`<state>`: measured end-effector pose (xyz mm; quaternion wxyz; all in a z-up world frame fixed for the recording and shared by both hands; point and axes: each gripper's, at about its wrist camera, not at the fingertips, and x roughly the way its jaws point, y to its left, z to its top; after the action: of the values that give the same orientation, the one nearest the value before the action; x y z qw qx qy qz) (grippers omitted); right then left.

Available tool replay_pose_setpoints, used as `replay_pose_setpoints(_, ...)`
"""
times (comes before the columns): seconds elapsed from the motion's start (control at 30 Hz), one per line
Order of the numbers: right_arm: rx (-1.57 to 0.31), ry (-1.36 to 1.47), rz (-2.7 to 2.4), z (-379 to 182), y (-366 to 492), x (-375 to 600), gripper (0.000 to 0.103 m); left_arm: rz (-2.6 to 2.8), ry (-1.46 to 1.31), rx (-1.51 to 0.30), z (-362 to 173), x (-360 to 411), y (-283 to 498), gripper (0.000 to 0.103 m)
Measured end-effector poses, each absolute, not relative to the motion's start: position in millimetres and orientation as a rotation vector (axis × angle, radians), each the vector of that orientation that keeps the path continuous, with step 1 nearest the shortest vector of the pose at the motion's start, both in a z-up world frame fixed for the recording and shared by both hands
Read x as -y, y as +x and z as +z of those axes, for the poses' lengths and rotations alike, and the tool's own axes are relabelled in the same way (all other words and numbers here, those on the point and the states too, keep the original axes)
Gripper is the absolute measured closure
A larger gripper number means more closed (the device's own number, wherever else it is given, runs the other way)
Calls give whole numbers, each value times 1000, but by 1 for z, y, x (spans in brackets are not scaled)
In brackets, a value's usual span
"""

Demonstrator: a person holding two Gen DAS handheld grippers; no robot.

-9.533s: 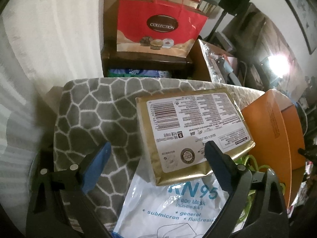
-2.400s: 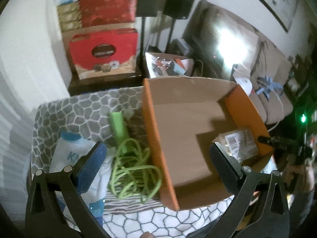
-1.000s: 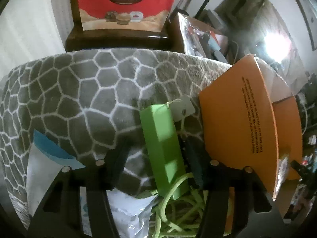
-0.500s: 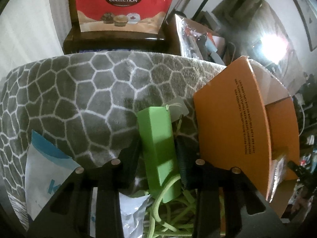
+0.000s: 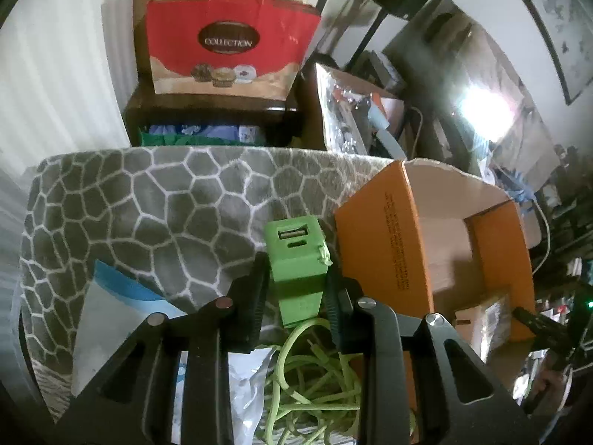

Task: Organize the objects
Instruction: 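Carry the green power bank into the orange box and release it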

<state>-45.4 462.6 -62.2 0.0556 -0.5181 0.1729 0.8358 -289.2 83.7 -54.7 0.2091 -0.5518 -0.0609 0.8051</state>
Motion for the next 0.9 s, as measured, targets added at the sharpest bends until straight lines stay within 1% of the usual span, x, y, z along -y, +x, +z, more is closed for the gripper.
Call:
replay_pose_setpoints(0.03,-524,-1573,2536,-62,-46,-463,87,2242,-1529,179,-51,-82,-289,80)
replay_pose_setpoints(0.37,-528,-1571,2537,-61,-46,-462,88,2248,-1428,201,-13,-75,-282,80)
replay_pose_setpoints(0.73,-533,-1570,2539,-58,-47,-460,88,2214,-1267,138,47,-109,-251,80)
replay_pose_setpoints(0.9,-530,-1571,2539,-58,-47,-461,88,2173,-1245,116,58,-129,-241,80)
